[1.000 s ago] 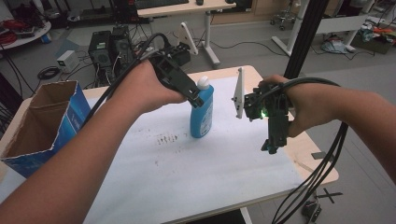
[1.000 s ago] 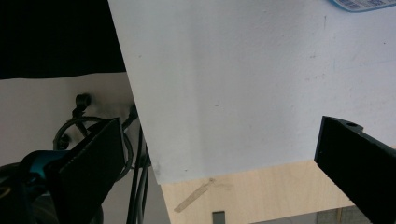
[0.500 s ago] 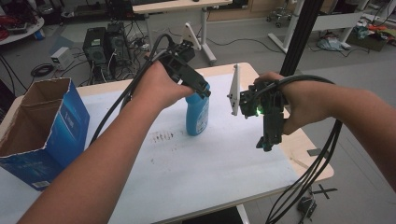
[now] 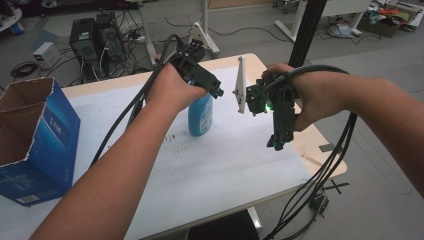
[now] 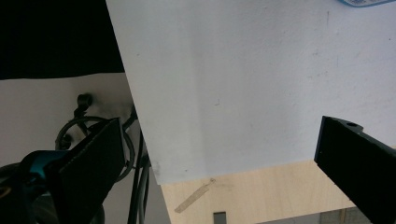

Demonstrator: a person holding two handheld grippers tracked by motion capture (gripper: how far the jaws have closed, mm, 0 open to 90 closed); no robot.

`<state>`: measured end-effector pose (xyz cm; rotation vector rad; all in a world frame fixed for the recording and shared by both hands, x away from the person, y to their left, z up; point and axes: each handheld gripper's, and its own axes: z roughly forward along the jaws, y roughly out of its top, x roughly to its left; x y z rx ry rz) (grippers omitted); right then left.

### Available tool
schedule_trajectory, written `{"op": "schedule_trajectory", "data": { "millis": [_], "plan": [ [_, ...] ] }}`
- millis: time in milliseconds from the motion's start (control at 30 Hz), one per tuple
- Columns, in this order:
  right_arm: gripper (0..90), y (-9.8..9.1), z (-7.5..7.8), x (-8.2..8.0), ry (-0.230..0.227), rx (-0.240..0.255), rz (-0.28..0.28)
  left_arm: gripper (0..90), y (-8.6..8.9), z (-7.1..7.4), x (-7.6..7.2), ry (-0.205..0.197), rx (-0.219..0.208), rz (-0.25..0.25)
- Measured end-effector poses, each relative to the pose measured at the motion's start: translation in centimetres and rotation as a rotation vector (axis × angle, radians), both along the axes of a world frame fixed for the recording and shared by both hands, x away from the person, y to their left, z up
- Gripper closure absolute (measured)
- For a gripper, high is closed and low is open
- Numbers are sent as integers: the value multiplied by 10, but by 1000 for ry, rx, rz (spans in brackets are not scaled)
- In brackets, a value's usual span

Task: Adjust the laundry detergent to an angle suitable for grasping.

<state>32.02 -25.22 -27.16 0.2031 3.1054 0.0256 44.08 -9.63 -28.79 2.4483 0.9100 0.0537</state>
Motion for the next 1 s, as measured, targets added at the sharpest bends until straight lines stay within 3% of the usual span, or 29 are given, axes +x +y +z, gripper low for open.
{"op": "schedule_trajectory", "data": {
  "millis": [167,367,700,800,1000],
  "plan": [
    [13,3,2,2,-2,-1,6,17,-8,-13,3,-22,43,18],
    [13,4,1,2,-2,2,8,17,-13,-22,6,-49,53,43],
    [13,1,0,4,-4,6,8,22,-12,-28,11,-38,70,59],
    [13,1,1,3,-5,6,3,84,-12,-27,11,-36,70,57],
    [13,2,1,3,-5,3,-3,120,-12,-29,12,-32,88,64]
  ]
}}
